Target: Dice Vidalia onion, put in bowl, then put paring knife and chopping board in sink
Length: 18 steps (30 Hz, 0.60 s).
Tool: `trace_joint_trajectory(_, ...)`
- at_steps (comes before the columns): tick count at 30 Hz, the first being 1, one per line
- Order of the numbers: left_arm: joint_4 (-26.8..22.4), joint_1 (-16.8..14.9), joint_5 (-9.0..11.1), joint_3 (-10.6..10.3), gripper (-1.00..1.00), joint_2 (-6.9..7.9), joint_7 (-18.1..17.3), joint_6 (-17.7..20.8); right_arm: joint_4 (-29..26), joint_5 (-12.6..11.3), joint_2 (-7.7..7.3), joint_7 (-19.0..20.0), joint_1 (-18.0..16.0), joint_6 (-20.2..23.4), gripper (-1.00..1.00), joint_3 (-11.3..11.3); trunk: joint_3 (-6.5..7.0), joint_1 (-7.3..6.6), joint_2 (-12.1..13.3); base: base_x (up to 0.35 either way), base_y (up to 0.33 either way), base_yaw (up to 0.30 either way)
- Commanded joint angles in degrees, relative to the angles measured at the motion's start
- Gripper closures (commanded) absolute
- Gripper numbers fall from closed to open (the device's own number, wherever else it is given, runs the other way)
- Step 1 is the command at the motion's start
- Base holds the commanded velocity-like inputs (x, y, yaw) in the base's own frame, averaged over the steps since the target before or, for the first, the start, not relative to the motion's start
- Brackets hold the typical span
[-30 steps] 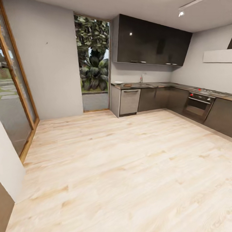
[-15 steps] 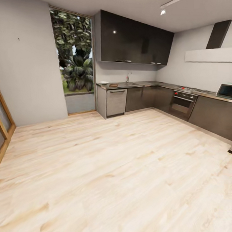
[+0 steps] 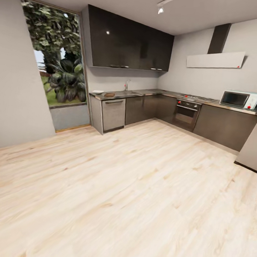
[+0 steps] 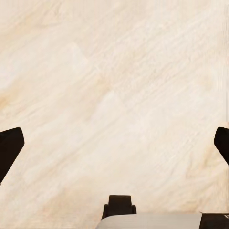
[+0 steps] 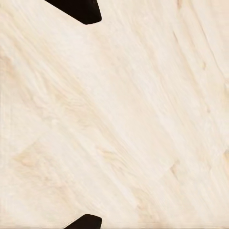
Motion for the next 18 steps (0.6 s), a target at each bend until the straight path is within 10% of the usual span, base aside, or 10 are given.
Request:
trace_joint_trajectory(1,-0.1,0.0,0.0,0.0,-1.0,0.0,0.0,-0.1,0.0,0.0,-0.02,-0.1,0.0,-0.1,-1.0,0.0,-0.04,0.04,0.0,0.322,-0.072,-0.202)
trace_joint_trajectory(18,-0.1,0.0,0.0,0.0,-1.0,0.0,0.0,-0.1,0.0,0.0,-0.01,-0.2,0.0,-0.1,-1.0,0.1,-0.04,0.04,0.0,0.322,-0.072,-0.143)
